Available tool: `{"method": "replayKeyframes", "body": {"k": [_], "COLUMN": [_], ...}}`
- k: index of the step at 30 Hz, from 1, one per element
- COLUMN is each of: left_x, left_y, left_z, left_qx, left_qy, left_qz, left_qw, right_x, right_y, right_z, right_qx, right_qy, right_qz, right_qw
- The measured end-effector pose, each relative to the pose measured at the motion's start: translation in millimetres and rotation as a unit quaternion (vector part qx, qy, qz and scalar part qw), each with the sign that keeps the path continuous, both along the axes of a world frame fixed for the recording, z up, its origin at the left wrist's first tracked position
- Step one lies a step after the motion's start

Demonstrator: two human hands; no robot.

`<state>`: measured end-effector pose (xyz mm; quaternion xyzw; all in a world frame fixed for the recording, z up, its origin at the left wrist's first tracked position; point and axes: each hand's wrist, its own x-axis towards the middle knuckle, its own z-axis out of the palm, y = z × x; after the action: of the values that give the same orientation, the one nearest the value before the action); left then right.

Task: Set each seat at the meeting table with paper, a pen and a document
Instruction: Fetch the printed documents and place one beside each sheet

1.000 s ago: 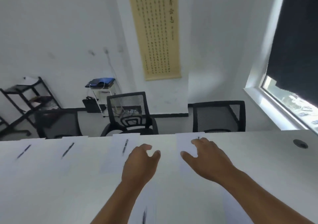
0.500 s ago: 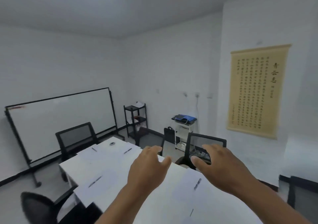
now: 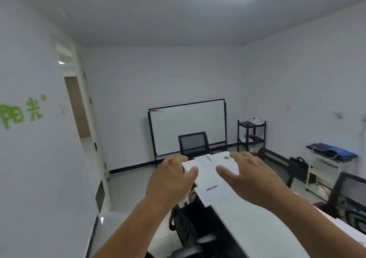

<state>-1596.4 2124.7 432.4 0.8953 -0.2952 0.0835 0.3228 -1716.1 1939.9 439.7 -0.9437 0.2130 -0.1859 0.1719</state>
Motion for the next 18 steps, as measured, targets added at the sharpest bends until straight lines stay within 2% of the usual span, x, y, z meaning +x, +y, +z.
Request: {"method": "replayKeyframes", "body": {"k": [4,10,18], "left_x": [32.6,127.0,244.3], "left_y": [66.7,178.7,252.8], "left_z": [0.1,-8.8,5.5], "left_qx": [0.01,0.063,0.112], "left_qy": [0.008,0.046,0.06], "left_qz": [0.041,0.092,0.097], "left_qw": [0.999,0.993,0.987], "right_x": [56.1,167.1,288.2], "right_y": [60.3,164.9,253.2], "right_z": [3.7,-4.4,-1.3], "right_qx": [-0.006,-0.001,0.008], "right_qy": [0.003,0.043,0.043], "right_qz": [0.05,0.086,0.096], "right_qw": [0.999,0.995,0.994]}}
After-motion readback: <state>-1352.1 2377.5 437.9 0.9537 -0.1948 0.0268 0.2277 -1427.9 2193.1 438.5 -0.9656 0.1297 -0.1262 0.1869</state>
